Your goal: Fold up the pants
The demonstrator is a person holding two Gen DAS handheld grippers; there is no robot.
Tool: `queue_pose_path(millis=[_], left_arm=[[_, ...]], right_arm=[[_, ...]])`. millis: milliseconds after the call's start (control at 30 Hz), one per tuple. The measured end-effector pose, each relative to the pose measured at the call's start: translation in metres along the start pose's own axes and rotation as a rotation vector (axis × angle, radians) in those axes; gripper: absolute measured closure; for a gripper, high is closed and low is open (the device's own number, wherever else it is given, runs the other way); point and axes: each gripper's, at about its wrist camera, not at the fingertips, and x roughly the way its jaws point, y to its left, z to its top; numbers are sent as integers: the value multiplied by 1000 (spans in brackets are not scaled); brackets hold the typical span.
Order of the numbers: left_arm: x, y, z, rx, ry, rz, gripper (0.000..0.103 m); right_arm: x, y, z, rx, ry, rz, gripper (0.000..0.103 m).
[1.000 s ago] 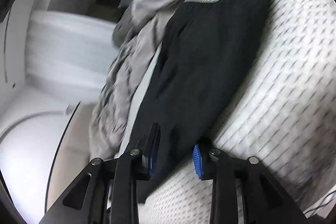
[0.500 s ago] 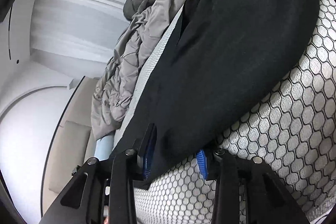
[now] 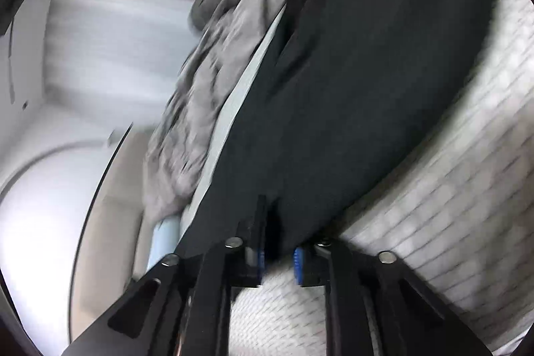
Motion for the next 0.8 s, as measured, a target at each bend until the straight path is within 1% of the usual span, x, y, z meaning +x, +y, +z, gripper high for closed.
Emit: queue_pose_path(millis=[33,67,133,200,300,333,367,400,433,500,567,633,767,800], left_arm=[[0,0,0,2,-3,-3,77],[0,-2,0,-4,-12,-6,76],[1,-3,1,-13,-11,-13,74],[4,-4,3,-23,-14,-14,74],[7,-7,2,-17,-24,-6,74],[8,-9,2,-13,-27,-1,74],[9,-10,1,-13,-35,4,74],[7,-9,1,-14,-41,5,78],[6,-7,1,-17,-41,1,80],[4,1,3,-27,-34,-18,92],[3,8,4,-38,-28,-50,94],[0,11,4,-40,-34,-56,94],[-7,13,6,-69,-50,-66,94],[-7,14,7,-74,-49,-68,94]], right_arm=[[8,7,-5,-27,40,18,74],[16,16,-11,-65,68,24,71],[31,32,-22,-137,88,8,66],[48,45,-29,-178,101,-13,65],[68,56,-36,-193,107,-20,65],[74,60,-37,-205,96,-40,66],[77,62,-38,-221,86,-63,69],[77,61,-39,-235,74,-78,78],[77,61,-38,-241,62,-88,86],[73,51,-37,-208,58,-71,93],[71,42,-32,-152,58,-33,94],[61,36,-26,-112,22,-14,94],[37,21,-13,-57,-41,-18,94],[28,15,-8,-36,-72,-30,94]])
